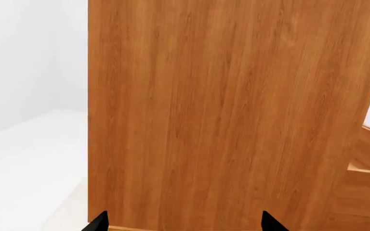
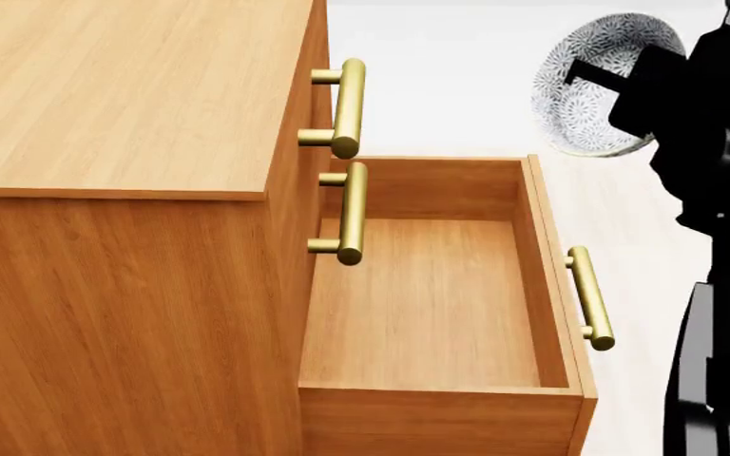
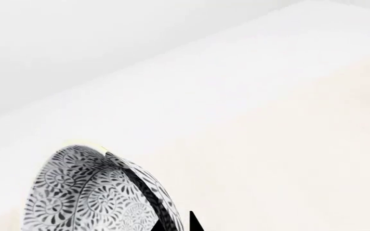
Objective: Put the bowl in the bottom drawer of the cabinet and close it.
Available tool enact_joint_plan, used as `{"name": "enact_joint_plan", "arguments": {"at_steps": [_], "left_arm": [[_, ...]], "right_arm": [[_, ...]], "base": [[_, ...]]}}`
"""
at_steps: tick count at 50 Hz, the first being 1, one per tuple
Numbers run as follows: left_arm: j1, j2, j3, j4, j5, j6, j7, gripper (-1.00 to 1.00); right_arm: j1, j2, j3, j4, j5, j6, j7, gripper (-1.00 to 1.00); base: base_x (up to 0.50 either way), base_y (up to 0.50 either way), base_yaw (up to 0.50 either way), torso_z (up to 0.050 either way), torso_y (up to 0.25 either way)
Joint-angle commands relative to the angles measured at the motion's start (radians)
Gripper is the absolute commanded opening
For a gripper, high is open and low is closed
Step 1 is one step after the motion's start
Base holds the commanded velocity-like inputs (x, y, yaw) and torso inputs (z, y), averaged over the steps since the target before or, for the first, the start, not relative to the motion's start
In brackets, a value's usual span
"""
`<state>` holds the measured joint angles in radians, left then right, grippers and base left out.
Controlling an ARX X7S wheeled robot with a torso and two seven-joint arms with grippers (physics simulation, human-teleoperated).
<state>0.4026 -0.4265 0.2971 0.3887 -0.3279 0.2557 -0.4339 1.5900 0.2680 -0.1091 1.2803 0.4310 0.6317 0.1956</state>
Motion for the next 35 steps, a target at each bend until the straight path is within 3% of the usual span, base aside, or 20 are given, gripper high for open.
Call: {"name": "enact_joint_plan", "arguments": {"at_steps": [1,35], "left_arm": [[-0.001,-0.002,0.001,-0.002,-0.007,0.007,0.001,1.0],[-0.002,-0.011,0.005,-0.005,-0.023,0.019,0.004,1.0]], "right_arm": [[-0.008,-0.048,0.055,0.027,-0.101,-0.008,-0.046,-1.0],[-0.09,-0.133,0.246,0.028,-0.352,0.001,-0.146,-1.0]], "base": [[0.0,0.0,0.0,0.0,0.0],[0.0,0.0,0.0,0.0,0.0]]}}
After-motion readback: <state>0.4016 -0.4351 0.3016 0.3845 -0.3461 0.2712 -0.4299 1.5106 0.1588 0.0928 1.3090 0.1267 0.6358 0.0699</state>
